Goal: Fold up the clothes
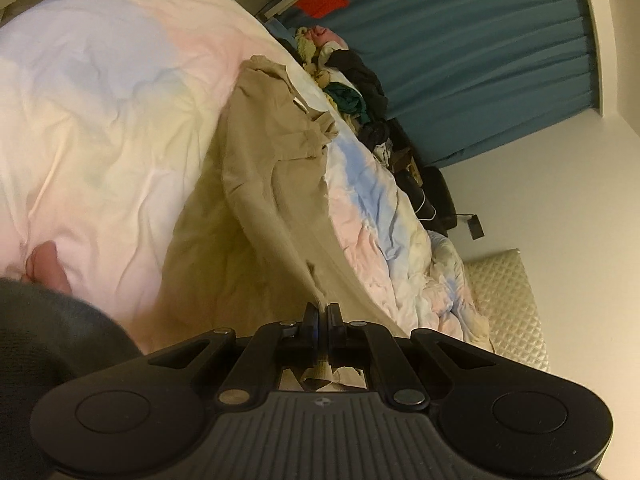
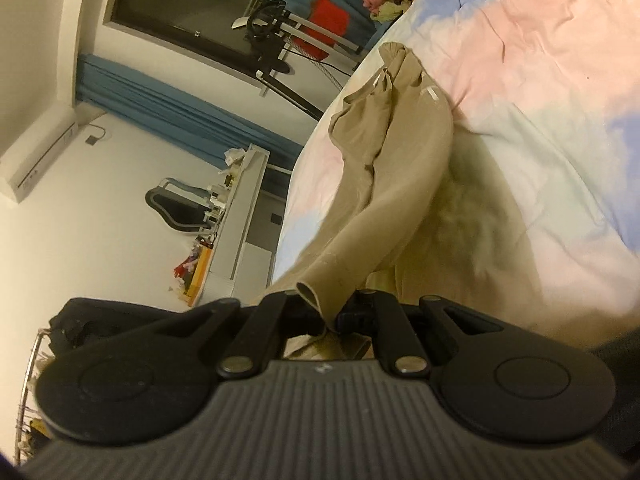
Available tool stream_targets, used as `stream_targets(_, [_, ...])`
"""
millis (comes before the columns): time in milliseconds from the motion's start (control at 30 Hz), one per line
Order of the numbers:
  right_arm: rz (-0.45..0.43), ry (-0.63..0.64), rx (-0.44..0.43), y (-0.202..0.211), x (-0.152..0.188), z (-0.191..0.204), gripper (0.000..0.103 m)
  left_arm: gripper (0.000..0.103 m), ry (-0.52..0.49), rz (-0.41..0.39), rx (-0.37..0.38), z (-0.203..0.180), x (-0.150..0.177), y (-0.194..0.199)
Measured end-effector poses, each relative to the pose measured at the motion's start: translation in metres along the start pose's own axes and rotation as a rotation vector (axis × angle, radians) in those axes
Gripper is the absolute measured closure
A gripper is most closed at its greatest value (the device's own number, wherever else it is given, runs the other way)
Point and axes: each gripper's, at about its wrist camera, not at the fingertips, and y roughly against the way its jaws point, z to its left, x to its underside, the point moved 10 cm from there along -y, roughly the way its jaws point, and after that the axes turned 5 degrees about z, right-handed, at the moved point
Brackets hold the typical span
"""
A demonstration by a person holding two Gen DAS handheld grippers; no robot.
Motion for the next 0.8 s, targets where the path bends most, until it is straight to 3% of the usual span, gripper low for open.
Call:
stream_targets(167, [-0.012, -0.019, 0.008, -0.022, -0.028, 0.000, 0.094, 0.099, -0.032, -0.057, -0.069, -0.004, -0.049, -0.026])
stream_targets(500, [-0.062, -0.051, 0.083, -0.108, -0.131, -0.026, 0.094, 0.099, -0.086, -0.167, -0.206, 0.000, -0.142, -0.098])
stream_targets(800, [-0.082, 0.068, 0.175, -0.198, -0.198, -0.065, 0.094, 0.099, -0.179, -0.250, -0.354, 0.022, -0.212, -0.177])
